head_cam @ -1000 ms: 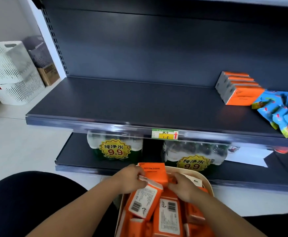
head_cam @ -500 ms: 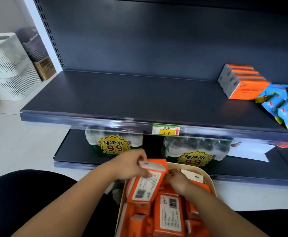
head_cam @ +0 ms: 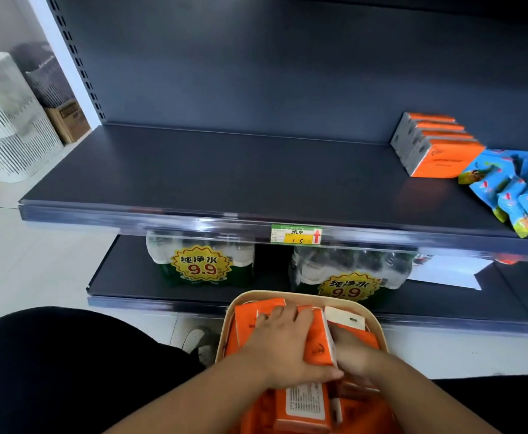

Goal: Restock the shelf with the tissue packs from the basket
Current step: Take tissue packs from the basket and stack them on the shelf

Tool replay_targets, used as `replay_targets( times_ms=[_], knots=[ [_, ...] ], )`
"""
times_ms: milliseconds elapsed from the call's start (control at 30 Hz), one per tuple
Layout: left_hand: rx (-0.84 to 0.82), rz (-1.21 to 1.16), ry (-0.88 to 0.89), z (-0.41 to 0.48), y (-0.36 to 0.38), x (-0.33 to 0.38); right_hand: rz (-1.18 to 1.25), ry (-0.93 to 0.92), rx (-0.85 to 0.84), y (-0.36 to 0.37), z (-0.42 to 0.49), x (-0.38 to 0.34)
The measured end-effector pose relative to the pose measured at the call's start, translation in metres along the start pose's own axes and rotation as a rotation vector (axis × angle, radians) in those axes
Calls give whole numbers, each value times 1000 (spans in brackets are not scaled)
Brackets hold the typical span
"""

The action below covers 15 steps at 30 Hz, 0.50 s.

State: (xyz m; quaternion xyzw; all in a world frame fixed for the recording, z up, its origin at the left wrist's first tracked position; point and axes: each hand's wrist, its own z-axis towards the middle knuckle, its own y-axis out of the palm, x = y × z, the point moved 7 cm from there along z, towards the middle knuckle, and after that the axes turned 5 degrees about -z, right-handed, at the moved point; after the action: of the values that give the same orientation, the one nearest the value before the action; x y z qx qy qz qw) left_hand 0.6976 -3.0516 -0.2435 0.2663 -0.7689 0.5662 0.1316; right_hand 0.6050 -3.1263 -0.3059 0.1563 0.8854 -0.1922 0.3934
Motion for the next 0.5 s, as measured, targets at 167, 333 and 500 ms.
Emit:
replay_targets(
  times_ms=[167, 333, 500],
  knots=[
    [-135, -74, -34, 9, -4, -41, 203, 93, -106, 5, 3, 16],
    [-127, -31, -91, 12, -5, -68, 239, 164, -102, 4, 9, 24],
    [-68, 17, -151, 14, -3, -77, 326, 205, -142, 3, 7, 27]
  ],
)
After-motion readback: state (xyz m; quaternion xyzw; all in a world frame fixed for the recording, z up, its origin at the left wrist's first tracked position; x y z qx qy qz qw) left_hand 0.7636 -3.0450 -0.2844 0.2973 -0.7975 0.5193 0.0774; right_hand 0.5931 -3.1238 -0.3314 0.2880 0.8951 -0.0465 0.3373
